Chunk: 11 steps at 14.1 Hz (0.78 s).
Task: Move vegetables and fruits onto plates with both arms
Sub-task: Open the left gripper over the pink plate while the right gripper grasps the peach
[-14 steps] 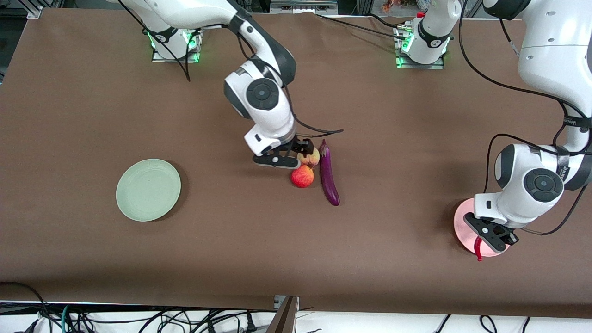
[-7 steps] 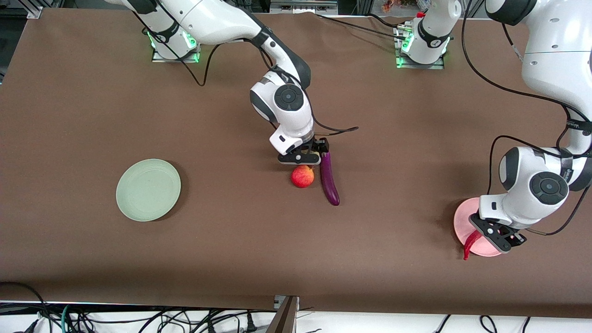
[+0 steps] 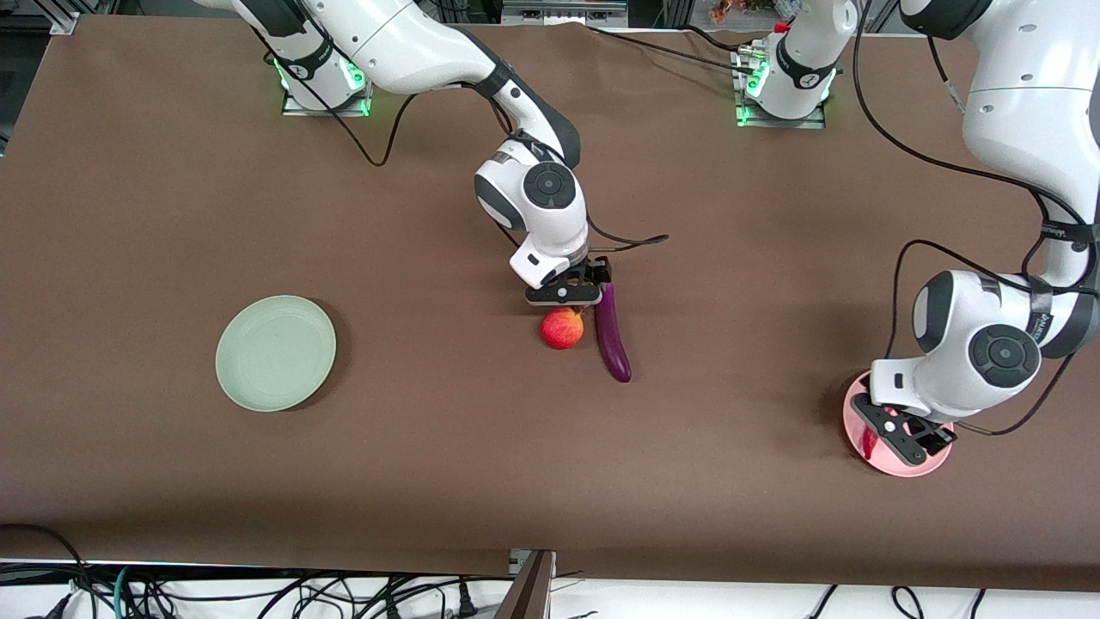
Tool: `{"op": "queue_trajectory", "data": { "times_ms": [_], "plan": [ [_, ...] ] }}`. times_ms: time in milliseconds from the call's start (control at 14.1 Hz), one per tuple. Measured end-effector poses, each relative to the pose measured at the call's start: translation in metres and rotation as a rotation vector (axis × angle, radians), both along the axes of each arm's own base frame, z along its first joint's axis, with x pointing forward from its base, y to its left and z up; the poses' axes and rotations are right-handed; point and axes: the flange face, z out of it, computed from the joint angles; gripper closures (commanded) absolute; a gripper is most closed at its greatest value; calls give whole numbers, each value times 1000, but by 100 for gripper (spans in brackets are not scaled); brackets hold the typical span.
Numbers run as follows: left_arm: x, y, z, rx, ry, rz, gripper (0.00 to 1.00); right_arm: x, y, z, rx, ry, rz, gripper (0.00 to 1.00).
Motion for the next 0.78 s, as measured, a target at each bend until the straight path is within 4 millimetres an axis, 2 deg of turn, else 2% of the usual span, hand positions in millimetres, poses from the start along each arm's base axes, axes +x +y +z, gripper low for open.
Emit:
{"op": "queue_trajectory", "data": {
  "times_ms": [213,569,783],
  "plan": [
    [-10,-20,1,-97,82,170,0,-3,1,-8,-9,-5,13,0],
    [-26,-50,-6,-305,245,448,0,-2,2,-8,-8,-25,26,0],
    [-31,-69,-9,-335,292,556,0,-1,2,-8,-2,-31,25,1]
  ]
}}
